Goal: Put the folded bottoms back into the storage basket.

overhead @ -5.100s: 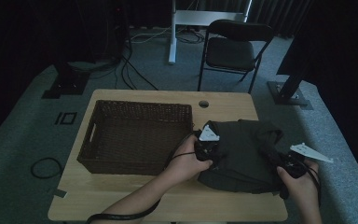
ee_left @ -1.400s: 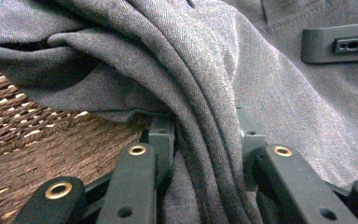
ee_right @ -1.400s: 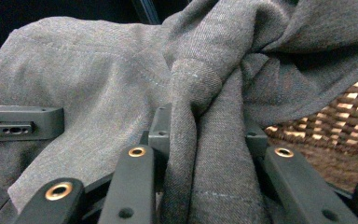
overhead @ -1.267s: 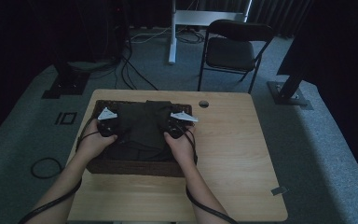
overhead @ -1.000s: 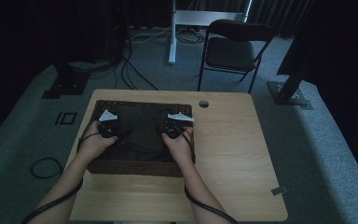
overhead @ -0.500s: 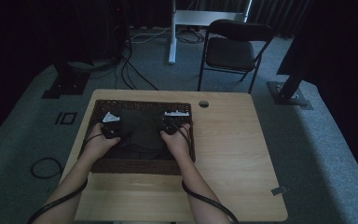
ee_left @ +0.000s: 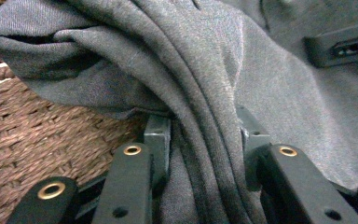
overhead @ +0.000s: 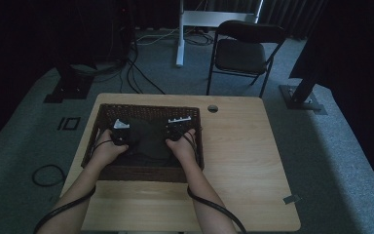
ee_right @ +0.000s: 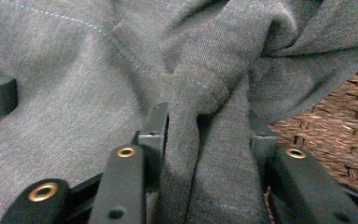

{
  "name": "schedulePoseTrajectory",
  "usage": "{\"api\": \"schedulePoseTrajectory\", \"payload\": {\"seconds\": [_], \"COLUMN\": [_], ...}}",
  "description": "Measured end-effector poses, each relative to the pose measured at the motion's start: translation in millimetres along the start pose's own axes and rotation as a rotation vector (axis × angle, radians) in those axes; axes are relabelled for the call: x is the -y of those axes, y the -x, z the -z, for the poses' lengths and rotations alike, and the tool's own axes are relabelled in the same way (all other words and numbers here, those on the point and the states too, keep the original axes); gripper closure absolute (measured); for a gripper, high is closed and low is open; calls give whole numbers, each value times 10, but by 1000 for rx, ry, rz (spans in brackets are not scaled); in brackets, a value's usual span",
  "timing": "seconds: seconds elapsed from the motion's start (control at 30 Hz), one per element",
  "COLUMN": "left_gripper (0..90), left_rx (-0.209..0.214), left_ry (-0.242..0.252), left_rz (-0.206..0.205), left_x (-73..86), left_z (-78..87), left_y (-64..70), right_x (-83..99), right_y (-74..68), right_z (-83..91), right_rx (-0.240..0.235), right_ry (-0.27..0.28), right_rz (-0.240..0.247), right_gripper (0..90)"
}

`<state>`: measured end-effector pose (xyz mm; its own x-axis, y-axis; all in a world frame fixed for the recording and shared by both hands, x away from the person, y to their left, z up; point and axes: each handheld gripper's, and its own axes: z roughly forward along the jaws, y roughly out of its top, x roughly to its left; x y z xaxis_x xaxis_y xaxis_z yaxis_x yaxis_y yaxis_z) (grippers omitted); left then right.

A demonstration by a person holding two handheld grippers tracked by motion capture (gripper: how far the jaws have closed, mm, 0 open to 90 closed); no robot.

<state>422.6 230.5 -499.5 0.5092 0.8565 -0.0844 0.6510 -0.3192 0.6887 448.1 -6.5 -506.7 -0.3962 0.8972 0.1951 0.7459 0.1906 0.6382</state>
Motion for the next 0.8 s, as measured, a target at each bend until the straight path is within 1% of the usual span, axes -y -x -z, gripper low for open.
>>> {"api": "schedulePoseTrajectory", "payload": {"seconds": [0.07, 0.13, 0.17, 0.2, 0.23, 0.27, 0.3, 0.33, 0.37, 0.4, 0.43, 0.47, 0.5, 0.53, 0.57, 0.6, 0.63, 0.67, 0.7, 0.73, 0.77, 0.8], "left_gripper": [645, 635, 623, 616, 588, 559, 525, 493, 429, 399, 399, 308, 269, 263, 257, 239, 216, 216, 216, 217, 216, 216], "left_rx": [1, -1, -5, -12, -18, -18, -32, -56, -61, -61, -74, -99, -99, -99, -91, -99, -101, -101, -89, -89, -76, -76], "left_ry": [4, 9, 9, 7, 9, 9, 1, 17, 23, 23, 29, 53, 66, 66, 79, 88, 108, 108, 125, 125, 121, 121], "left_rz": [10, 22, 21, 33, 47, 47, 57, 84, 94, 94, 92, 83, 75, 75, 55, 19, 5, 5, 15, 15, 8, 8], "left_x": [7, 16, 19, 25, 29, 29, 38, 27, 20, 20, 4, -18, -32, -32, -71, -100, -119, -119, -171, -171, -197, -197], "left_z": [2, 0, -2, -8, -11, -11, -19, -13, -11, -11, 2, 30, 44, 44, 87, 115, 130, 130, 179, 179, 206, 206], "left_y": [-7, -12, -13, -16, -19, -19, -30, -44, -50, -50, -73, -79, -72, -72, -45, -24, -11, -11, 23, 23, 46, 46], "right_x": [-4, 7, 9, 7, 6, 7, 8, 6, -2, -2, -3, -16, -23, -34, -51, -61, -76, -76, -91, -95, -102, -104], "right_y": [6, 20, 26, 27, 26, 28, 47, 57, 71, 71, 72, 69, 73, 75, 76, 80, 87, 87, 85, 80, 71, 67], "right_z": [2, -6, -7, -7, -14, -20, -25, -28, -28, -28, -26, -2, 9, 20, 36, 49, 70, 70, 108, 126, 151, 162], "right_rx": [7, 12, 15, 20, 35, 39, 35, 38, 41, 41, 40, 41, 44, 47, 53, 60, 67, 67, 66, 69, 60, 55], "right_ry": [1, 2, 3, 5, 0, -8, -9, -4, 8, 8, 10, 4, 15, 31, 62, 71, 90, 90, 109, 109, 111, 112], "right_rz": [-2, -2, -4, 2, 16, 24, 32, 43, 84, 84, 90, 127, 136, 136, 127, 118, 116, 116, 108, 113, 119, 120], "right_gripper": [547, 524, 495, 460, 397, 373, 325, 283, 241, 241, 221, 172, 156, 140, 142, 141, 141, 141, 136, 136, 135, 133]}}
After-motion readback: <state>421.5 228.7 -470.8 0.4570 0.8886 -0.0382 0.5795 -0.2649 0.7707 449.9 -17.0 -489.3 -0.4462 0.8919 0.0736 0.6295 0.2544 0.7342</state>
